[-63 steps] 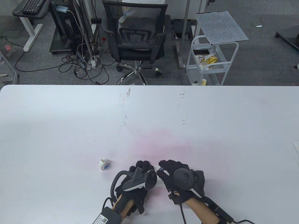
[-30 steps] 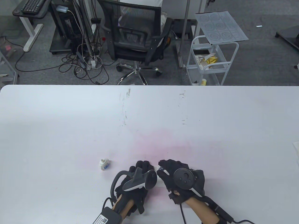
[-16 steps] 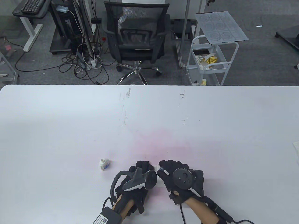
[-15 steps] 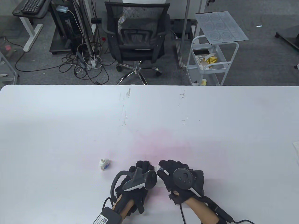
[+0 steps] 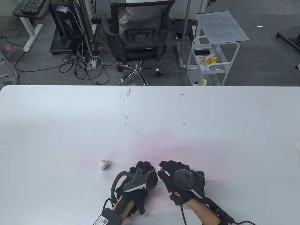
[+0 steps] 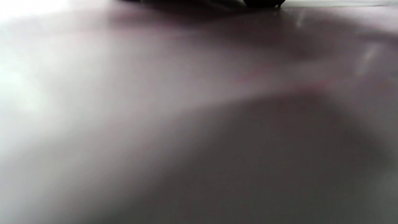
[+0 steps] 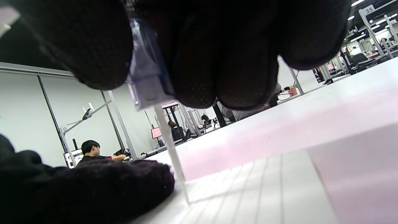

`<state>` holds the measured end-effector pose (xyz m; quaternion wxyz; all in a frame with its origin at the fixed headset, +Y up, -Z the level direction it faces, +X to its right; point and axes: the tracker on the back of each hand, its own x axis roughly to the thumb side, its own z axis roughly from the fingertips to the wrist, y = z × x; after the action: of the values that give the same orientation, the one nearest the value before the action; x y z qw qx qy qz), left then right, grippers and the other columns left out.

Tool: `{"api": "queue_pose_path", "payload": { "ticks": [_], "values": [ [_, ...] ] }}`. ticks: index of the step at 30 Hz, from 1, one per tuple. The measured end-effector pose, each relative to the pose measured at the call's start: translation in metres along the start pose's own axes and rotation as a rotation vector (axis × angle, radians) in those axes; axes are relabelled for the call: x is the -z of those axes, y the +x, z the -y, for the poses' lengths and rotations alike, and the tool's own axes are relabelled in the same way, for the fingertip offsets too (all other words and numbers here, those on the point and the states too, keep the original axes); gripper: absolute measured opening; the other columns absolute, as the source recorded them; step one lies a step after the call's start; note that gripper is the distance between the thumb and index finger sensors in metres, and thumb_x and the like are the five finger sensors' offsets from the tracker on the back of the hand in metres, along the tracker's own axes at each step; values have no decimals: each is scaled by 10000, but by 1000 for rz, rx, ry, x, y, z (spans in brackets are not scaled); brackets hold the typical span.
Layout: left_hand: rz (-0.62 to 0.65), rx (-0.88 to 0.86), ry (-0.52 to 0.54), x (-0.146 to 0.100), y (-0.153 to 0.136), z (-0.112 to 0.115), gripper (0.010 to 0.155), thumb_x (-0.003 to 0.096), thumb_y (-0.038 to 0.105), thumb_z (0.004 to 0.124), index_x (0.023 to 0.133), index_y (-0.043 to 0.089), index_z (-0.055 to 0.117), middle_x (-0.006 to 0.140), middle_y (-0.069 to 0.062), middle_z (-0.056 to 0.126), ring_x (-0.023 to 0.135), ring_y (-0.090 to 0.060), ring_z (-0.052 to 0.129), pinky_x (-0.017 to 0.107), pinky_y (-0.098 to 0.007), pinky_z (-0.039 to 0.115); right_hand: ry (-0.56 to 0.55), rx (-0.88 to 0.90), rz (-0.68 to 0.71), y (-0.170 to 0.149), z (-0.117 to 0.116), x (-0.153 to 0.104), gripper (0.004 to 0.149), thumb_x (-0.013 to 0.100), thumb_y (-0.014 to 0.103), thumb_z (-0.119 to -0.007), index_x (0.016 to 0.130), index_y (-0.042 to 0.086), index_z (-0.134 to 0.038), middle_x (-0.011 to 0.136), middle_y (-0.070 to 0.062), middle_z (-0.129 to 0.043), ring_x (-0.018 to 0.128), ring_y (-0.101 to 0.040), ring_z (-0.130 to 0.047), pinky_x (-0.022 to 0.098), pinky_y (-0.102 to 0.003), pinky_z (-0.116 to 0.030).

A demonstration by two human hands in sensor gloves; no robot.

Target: Brush correction fluid to cover black text

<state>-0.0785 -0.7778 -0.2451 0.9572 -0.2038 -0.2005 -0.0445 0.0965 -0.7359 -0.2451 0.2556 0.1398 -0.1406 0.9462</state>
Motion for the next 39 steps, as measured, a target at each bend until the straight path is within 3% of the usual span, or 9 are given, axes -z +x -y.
{"api": "queue_pose_path", "payload": {
  "ticks": [14,25,39],
  "values": [
    [0,0,0,0,0,0,653,510,422,549,1074,265,260,1168,-69,195,1118,-331,290,816,-489,390,29,12,14,8,-11,1,498,339,478,-887,746,191,-881,667,-56,-941,535,-315,-1031,481,-542,-788],
    [-1,2,-1,0,0,0,654,510,423,549,1074,265,258,1167,-67,195,1118,-332,287,818,-488,389,-22,-8,14,6,0,0,496,334,481,-890,733,186,-893,650,-61,-949,515,-318,-1036,468,-543,-793],
    [-1,2,-1,0,0,0,653,510,422,549,1074,266,260,1168,-69,195,1118,-331,289,818,-487,390,33,16,8,9,-9,0,499,333,483,-890,733,186,-893,650,-60,-950,516,-315,-1037,470,-542,-793]
  ]
}}
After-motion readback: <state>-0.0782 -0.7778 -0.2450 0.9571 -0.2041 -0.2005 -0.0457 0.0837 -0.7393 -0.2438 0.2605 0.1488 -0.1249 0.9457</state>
